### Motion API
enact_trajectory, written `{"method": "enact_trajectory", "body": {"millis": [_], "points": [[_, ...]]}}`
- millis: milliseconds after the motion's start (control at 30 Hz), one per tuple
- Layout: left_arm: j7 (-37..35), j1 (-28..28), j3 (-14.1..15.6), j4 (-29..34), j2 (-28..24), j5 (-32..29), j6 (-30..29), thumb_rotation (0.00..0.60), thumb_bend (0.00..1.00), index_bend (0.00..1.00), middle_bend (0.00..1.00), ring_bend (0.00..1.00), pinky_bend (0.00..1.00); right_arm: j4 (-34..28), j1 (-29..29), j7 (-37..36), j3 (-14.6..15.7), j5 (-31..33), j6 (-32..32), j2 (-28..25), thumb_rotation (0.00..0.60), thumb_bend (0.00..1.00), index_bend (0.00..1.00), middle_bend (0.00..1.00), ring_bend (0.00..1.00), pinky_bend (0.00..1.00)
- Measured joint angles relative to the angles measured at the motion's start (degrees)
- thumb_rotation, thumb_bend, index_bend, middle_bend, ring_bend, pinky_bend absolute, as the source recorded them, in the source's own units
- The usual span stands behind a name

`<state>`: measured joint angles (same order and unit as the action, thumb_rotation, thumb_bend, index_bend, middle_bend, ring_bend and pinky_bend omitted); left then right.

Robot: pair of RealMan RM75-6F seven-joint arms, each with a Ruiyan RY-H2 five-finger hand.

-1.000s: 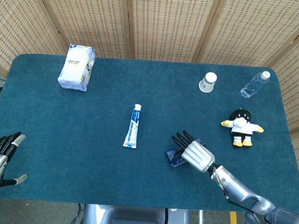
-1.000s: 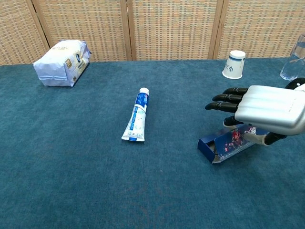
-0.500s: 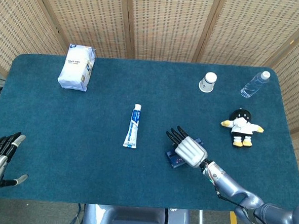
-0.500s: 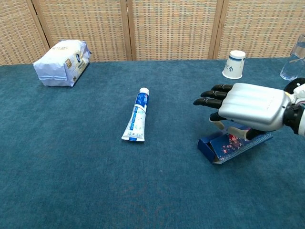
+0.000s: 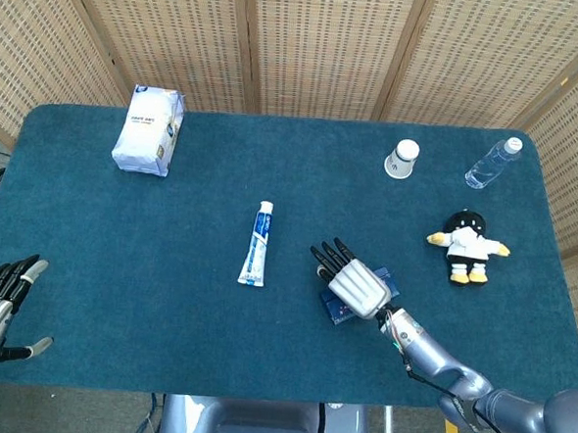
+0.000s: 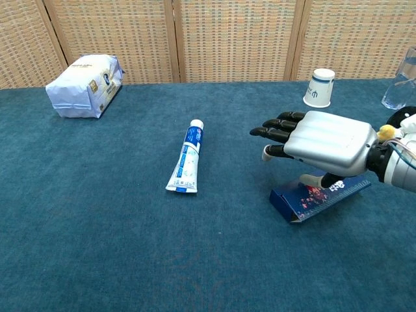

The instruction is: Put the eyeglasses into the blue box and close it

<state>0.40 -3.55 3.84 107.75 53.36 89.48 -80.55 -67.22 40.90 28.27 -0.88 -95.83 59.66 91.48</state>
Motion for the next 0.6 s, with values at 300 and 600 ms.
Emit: {"method": "enact_trajectory", "body": {"millis": [300, 600], "points": [[0.0, 0.0, 0.1, 0.1, 0.0, 0.1, 0.1, 0.600, 0.10, 0.00, 0.00, 0.00, 0.00, 1.2, 0.1, 0.2, -0.2, 0.7, 0.0, 1.5, 0.600, 0.21, 0.21, 0.00, 0.00, 0.10], [-0.1, 0.0, 0.0, 0.1, 0.0, 0.1, -0.1, 0.600, 0.10, 0.00, 0.00, 0.00, 0.00, 0.5, 0.3, 0.9, -0.9, 1.7, -0.1, 1.7, 0.600, 0.21, 0.21, 0.00, 0.00, 0.10]]}}
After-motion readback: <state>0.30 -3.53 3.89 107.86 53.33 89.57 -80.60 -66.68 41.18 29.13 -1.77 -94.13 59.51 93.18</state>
